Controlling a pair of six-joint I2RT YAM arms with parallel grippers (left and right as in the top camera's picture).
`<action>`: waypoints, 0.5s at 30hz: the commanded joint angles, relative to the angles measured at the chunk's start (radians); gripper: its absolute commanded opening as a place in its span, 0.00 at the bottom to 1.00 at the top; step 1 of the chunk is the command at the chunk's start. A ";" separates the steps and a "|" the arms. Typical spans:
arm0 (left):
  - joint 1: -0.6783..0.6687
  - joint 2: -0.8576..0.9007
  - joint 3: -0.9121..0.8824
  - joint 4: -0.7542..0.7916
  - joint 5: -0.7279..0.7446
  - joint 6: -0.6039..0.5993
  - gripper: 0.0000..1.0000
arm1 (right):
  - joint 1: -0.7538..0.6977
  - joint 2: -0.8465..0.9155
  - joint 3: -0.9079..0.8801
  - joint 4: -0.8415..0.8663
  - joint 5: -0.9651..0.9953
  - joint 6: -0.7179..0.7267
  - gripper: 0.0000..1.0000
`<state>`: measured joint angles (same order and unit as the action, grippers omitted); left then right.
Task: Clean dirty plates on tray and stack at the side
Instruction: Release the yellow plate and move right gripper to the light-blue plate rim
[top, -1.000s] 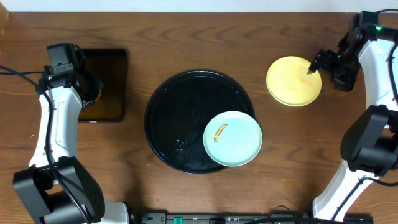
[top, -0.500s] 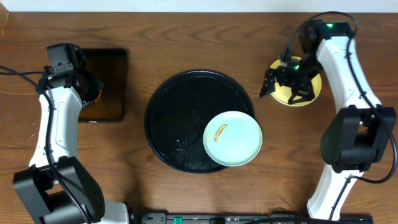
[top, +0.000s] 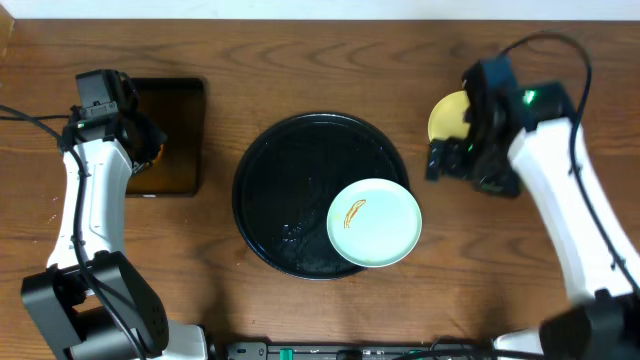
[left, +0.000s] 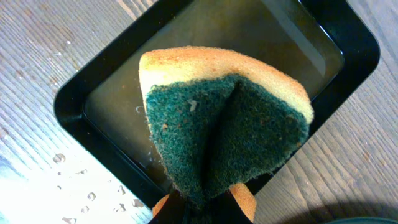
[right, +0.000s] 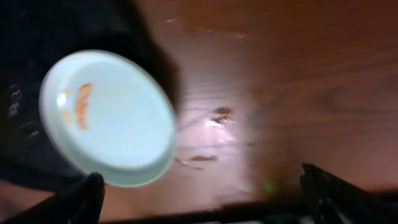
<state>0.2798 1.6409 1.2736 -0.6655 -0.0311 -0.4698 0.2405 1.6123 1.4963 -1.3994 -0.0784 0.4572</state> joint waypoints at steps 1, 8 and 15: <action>0.003 0.008 -0.006 0.005 -0.005 0.013 0.08 | 0.053 -0.047 -0.177 0.069 -0.132 0.088 0.97; 0.003 0.008 -0.006 0.007 -0.005 0.013 0.08 | 0.135 -0.058 -0.383 0.187 -0.136 0.285 0.72; 0.003 0.008 -0.006 0.009 -0.005 0.014 0.08 | 0.206 -0.058 -0.469 0.317 -0.107 0.422 0.79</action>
<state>0.2798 1.6409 1.2732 -0.6571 -0.0315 -0.4698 0.4191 1.5631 1.0542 -1.1175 -0.2054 0.7631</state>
